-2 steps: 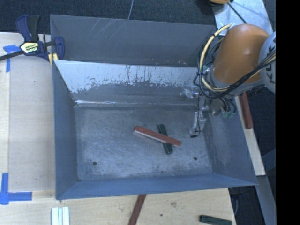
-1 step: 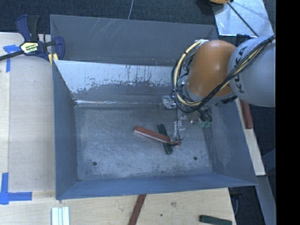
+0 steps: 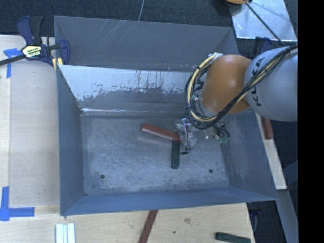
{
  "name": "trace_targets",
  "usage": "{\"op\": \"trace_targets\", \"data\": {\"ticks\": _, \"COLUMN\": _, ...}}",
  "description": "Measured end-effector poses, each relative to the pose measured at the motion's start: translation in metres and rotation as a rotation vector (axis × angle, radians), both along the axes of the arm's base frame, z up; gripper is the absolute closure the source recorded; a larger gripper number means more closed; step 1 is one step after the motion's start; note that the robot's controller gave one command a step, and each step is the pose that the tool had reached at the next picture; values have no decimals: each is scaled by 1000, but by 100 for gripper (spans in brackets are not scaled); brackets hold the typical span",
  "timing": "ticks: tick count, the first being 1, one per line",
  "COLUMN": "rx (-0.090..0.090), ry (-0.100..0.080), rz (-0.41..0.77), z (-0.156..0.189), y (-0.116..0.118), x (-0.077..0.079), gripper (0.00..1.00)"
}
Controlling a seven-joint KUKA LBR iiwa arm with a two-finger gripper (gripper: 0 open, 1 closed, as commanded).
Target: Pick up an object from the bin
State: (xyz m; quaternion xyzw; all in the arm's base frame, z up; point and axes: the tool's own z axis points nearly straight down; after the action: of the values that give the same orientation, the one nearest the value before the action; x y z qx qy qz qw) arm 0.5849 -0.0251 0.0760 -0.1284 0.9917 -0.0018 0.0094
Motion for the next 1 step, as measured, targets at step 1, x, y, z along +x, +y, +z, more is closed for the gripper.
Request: {"op": "trace_targets", "data": {"ticks": 1, "rx": 0, "ry": 0, "rz": 0, "z": 0, "y": 0, "x": 0, "gripper": 100}}
